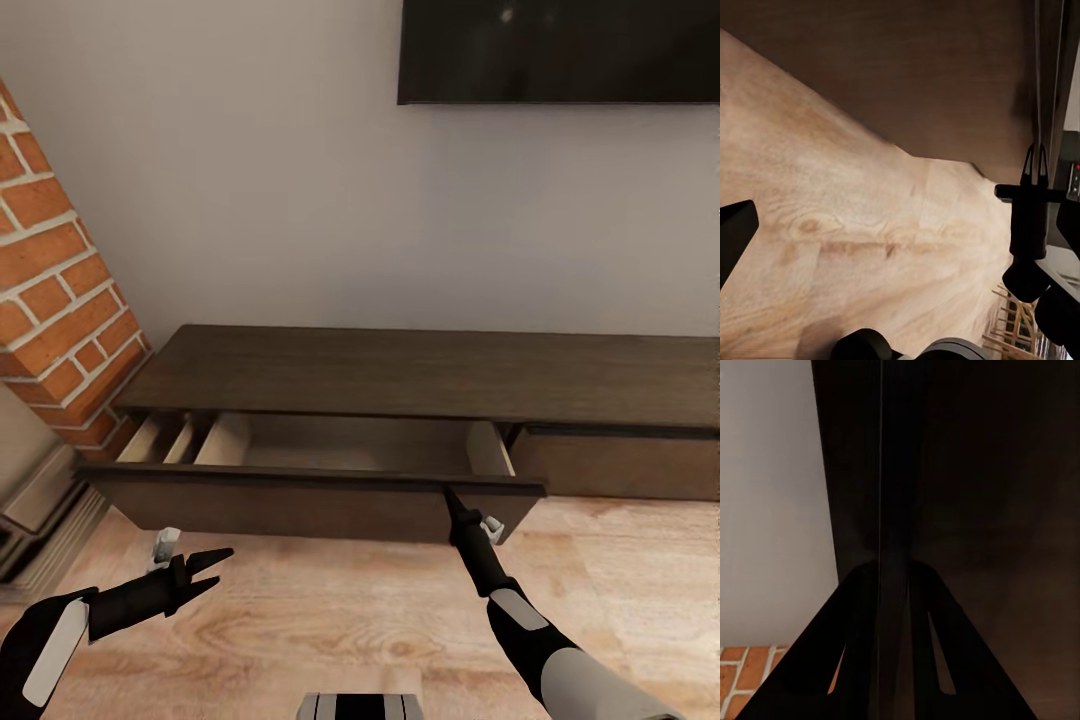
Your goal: Place each of the two pumpkins and all three candles from the living room inside a cabinet in the living room (use any cabinet), then make sure every cabinet is closed, and position the cauldron so it is next to a table in the living room.
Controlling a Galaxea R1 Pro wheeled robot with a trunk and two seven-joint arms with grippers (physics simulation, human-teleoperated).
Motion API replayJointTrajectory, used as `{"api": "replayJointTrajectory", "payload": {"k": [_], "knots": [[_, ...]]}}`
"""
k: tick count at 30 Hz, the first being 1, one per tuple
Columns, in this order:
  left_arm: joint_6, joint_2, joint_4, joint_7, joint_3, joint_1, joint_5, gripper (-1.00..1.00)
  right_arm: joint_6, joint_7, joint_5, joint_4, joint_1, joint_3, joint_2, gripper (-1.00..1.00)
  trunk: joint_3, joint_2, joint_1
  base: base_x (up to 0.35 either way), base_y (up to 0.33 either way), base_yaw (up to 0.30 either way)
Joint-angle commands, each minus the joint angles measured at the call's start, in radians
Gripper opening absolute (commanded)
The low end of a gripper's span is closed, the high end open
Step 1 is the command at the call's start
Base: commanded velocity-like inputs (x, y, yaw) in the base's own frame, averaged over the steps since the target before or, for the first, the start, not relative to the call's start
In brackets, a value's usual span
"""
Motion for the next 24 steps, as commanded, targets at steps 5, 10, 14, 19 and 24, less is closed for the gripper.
{"api": "replayJointTrajectory", "payload": {"k": [5, 10, 14, 19, 24], "knots": [[0.004, 0.000, 0.000, -0.004, 0.001, 0.000, -0.002, 1.00, 0.010, 0.011, -0.019, 0.001, 0.000, -0.007, -0.001, -1.00, -0.001, 0.000, 0.000, -0.120, 0.000, 0.000], [0.004, 0.000, 0.000, -0.004, 0.001, 0.000, -0.002, 1.00, 0.010, 0.011, -0.019, 0.001, 0.000, -0.007, -0.001, -1.00, -0.001, 0.000, 0.000, -0.137, 0.000, 0.000], [0.004, 0.000, 0.000, -0.004, 0.001, 0.000, -0.002, 1.00, 0.010, 0.011, -0.019, 0.001, 0.000, -0.008, -0.001, -1.00, -0.001, 0.000, 0.000, -0.137, 0.000, 0.000], [0.004, 0.000, 0.000, -0.004, 0.001, 0.000, -0.002, 1.00, 0.010, 0.011, -0.019, 0.001, 0.000, -0.008, -0.001, -1.00, -0.001, 0.000, 0.000, -0.108, 0.000, 0.000], [0.004, 0.000, 0.000, -0.004, 0.001, 0.000, -0.003, 1.00, 0.010, 0.011, -0.019, 0.001, 0.000, -0.008, -0.001, -1.00, -0.001, 0.000, 0.000, -0.105, 0.000, 0.000]]}}
